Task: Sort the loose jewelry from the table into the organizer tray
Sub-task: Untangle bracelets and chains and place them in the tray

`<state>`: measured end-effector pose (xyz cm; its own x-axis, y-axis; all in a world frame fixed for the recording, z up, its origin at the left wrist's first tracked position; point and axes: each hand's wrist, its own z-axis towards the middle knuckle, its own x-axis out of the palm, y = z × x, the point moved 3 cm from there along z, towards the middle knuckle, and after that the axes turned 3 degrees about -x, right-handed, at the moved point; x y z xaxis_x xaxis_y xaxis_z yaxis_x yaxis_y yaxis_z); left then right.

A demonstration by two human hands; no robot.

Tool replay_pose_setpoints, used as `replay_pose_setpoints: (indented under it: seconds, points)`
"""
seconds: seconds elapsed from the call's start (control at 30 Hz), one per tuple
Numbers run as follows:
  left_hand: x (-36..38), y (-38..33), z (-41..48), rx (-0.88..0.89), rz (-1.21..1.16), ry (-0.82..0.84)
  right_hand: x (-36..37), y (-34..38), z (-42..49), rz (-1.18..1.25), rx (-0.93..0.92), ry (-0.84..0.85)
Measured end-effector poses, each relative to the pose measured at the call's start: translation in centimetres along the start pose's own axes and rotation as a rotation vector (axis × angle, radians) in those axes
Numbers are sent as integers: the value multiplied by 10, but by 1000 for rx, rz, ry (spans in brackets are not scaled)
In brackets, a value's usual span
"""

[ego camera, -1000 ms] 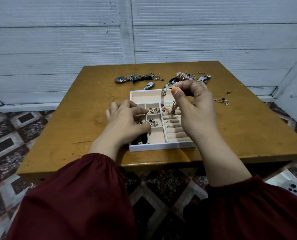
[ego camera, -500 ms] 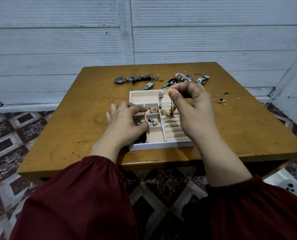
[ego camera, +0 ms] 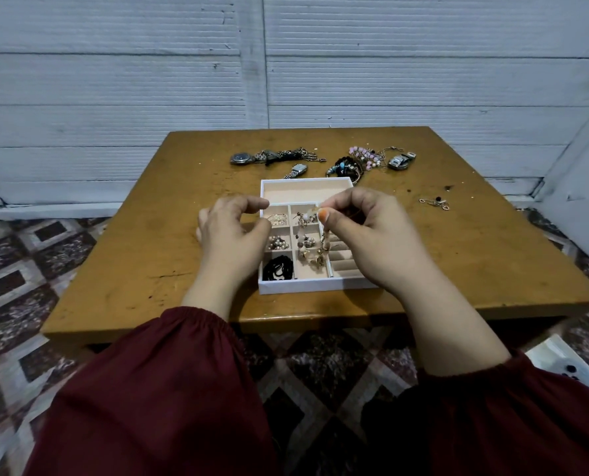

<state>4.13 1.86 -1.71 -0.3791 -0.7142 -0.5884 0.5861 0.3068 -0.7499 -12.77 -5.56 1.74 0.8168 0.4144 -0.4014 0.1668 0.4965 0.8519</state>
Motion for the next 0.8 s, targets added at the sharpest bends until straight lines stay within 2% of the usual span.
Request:
replay_pose_setpoints:
  seconds: [0.33, 0.6, 0.8]
  points:
    - [-4, 1, -1, -39, -8, -10, 4, -7, -2, -114, 106, 91]
    - [-5, 1, -1, -54, -29, -8, 4, -6, -3, -308, 90, 90]
    - [-4, 2, 1, -60, -23, -23, 6, -9, -2, -415, 149, 74]
